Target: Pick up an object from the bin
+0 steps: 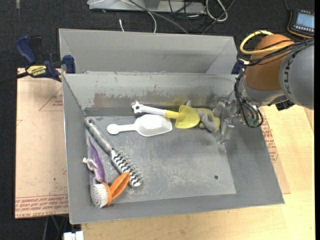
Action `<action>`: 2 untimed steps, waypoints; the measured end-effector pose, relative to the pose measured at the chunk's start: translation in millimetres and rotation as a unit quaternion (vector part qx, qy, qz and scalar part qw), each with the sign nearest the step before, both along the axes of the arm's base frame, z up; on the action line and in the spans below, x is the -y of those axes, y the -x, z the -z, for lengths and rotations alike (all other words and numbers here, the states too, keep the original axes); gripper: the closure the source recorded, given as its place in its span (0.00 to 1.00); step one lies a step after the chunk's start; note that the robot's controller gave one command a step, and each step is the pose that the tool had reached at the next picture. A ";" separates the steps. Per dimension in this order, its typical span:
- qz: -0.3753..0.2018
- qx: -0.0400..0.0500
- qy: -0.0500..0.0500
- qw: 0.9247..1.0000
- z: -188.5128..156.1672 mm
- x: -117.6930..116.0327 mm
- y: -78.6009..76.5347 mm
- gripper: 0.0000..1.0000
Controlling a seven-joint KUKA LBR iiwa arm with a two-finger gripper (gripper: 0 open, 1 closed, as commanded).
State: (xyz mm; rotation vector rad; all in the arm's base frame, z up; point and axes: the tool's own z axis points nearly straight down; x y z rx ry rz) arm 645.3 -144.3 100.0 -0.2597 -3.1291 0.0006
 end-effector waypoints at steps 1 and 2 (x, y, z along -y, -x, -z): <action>0.020 0.012 0.001 1.000 27.8 -15.2 -2.0 0.00; 0.057 0.008 0.002 0.998 26.7 -20.2 -12.5 1.00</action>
Offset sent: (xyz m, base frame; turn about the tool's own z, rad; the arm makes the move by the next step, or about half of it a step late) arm 0.0105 0.0221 -0.0300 0.1158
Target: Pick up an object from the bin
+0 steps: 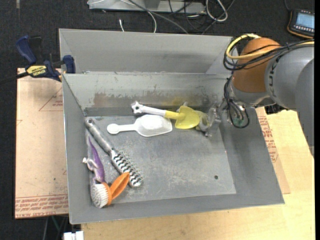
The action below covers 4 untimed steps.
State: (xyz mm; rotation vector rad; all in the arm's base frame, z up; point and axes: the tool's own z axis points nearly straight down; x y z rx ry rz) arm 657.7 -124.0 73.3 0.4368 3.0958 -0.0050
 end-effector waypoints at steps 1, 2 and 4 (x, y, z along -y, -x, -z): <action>0.000 0.000 0.000 1.000 0.0 -0.2 0.0 1.00; 0.000 -0.001 0.000 1.000 -7.5 -0.6 0.8 1.00; -0.001 0.002 0.000 1.000 -58.8 -0.8 -0.3 1.00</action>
Offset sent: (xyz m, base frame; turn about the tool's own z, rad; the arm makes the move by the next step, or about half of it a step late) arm 0.0000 0.0001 0.0297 -0.0004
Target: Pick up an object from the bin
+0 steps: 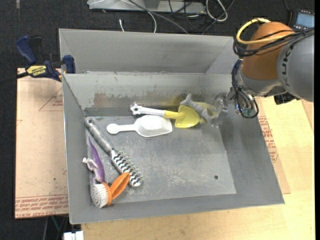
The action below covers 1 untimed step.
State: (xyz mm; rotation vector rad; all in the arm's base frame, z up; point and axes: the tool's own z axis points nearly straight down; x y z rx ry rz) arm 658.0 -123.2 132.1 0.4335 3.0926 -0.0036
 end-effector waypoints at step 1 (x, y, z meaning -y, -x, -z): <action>-0.001 0.001 0.000 1.000 -8.4 -0.7 -0.2 1.00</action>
Offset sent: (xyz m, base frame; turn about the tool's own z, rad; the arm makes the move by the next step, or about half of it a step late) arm 0.0006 0.0000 0.0213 -0.0005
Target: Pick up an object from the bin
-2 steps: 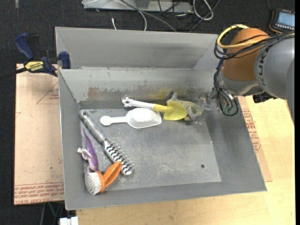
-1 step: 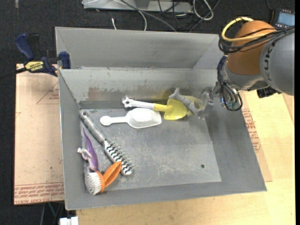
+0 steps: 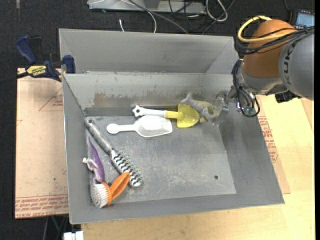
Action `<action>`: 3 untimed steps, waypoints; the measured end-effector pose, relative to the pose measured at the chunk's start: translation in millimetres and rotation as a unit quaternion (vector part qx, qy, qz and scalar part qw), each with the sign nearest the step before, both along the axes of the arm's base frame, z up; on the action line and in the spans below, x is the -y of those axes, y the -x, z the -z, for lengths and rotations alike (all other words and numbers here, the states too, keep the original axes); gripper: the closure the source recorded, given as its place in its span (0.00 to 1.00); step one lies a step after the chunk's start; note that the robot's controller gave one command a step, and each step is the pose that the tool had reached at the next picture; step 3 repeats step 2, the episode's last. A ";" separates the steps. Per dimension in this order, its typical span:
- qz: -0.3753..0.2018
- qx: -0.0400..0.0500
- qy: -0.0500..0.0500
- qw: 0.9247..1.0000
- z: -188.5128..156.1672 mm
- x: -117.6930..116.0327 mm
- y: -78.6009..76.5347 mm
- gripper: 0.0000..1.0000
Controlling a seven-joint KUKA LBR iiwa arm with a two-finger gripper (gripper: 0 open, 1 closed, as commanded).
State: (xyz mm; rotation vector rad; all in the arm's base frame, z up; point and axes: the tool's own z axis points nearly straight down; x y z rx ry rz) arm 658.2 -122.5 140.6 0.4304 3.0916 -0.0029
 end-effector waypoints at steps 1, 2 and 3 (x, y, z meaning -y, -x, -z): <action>-0.001 0.003 0.000 1.000 -13.4 0.0 -1.3 1.00; -0.001 0.002 0.000 1.000 -46.8 -0.4 -0.9 1.00; -0.001 0.002 0.000 1.000 -46.8 -0.4 -0.9 1.00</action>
Offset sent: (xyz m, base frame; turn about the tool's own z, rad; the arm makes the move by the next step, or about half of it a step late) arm -0.0001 0.0002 0.0464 -0.0003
